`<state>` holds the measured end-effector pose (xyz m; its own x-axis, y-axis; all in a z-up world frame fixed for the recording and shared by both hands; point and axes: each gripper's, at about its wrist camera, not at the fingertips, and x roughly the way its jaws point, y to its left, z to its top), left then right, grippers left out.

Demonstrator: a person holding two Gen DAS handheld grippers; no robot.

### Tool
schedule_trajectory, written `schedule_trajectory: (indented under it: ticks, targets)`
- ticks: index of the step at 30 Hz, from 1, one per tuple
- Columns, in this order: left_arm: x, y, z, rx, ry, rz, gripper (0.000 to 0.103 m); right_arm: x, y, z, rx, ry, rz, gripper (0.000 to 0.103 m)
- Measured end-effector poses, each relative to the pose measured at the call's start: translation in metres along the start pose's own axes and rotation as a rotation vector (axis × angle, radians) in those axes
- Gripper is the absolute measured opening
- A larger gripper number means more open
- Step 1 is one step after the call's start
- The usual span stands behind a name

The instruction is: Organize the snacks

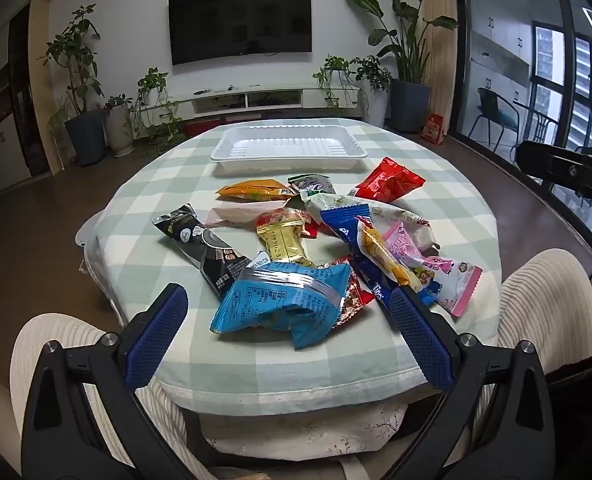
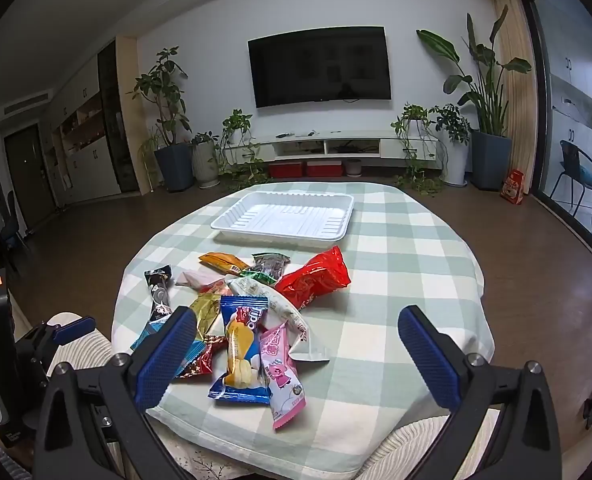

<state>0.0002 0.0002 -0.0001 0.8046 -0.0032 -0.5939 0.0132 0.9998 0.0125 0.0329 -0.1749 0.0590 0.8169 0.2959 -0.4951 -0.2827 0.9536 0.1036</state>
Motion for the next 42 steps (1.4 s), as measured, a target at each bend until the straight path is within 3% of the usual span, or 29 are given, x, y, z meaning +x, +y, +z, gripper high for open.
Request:
schedule_trajectory:
  ticks: [42]
  targets:
    - [-0.0004, 0.0, -0.0001, -0.001, -0.012, -0.001, 0.103, -0.0001, 0.0019, -0.0015, -0.002, -0.002, -0.001, 0.103]
